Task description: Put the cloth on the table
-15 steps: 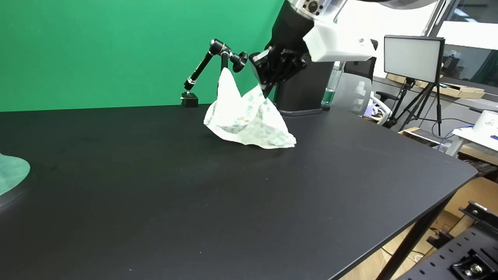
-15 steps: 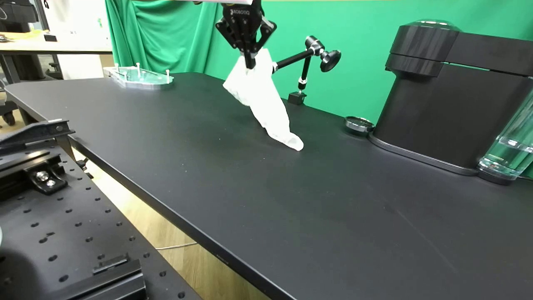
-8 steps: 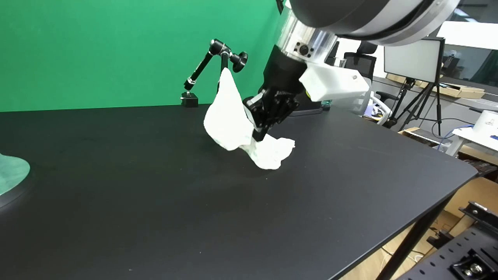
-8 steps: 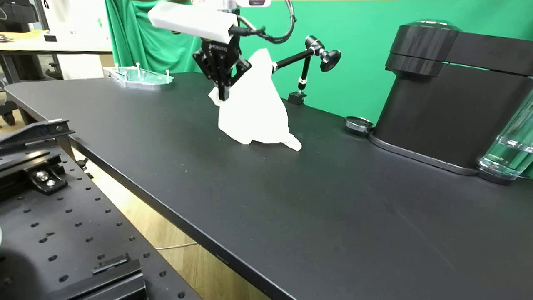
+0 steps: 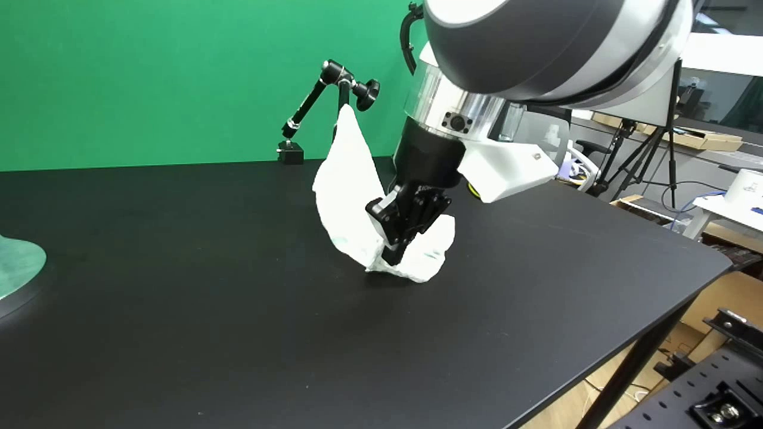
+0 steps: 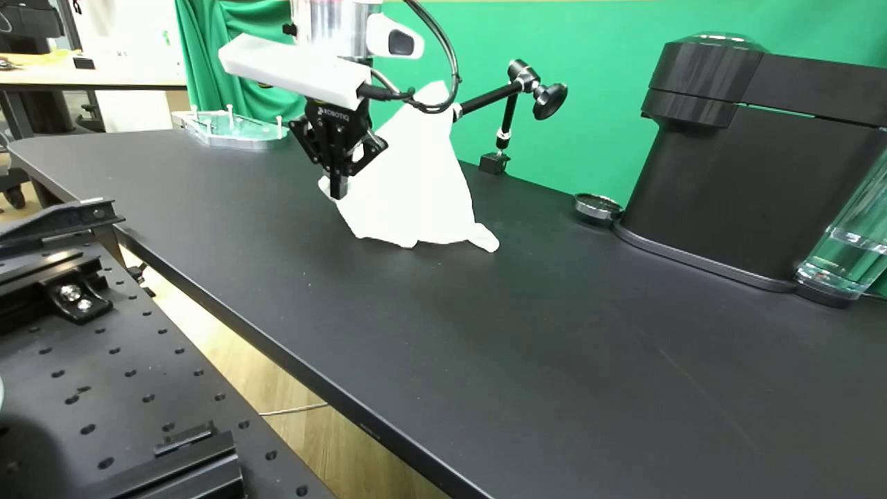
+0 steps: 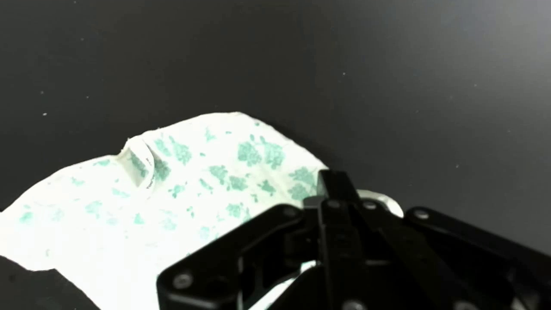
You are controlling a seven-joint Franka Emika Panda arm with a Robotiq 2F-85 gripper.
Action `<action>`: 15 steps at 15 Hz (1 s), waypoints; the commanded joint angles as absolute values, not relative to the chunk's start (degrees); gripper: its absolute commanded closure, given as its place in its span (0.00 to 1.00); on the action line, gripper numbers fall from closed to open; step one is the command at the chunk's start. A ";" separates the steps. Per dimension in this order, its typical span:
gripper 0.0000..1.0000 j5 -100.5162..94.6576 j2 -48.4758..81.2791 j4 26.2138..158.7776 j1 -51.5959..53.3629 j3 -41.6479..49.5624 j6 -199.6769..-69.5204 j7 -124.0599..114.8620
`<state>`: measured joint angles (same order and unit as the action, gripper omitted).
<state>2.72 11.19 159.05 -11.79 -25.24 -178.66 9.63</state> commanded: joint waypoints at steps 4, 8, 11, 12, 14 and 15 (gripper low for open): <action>1.00 1.45 2.03 160.66 -5.38 -20.03 -178.33 8.26; 1.00 -1.54 -10.85 161.04 -1.50 -11.49 -177.39 7.10; 1.00 -5.55 -20.37 160.94 -10.70 -16.89 -177.21 4.44; 1.00 -6.02 -22.99 160.40 -13.12 -18.36 -177.34 3.64; 1.00 -5.77 -28.61 159.79 -17.45 -21.48 -177.35 2.39; 1.00 -4.75 -32.12 160.84 -18.57 -22.07 -177.90 2.03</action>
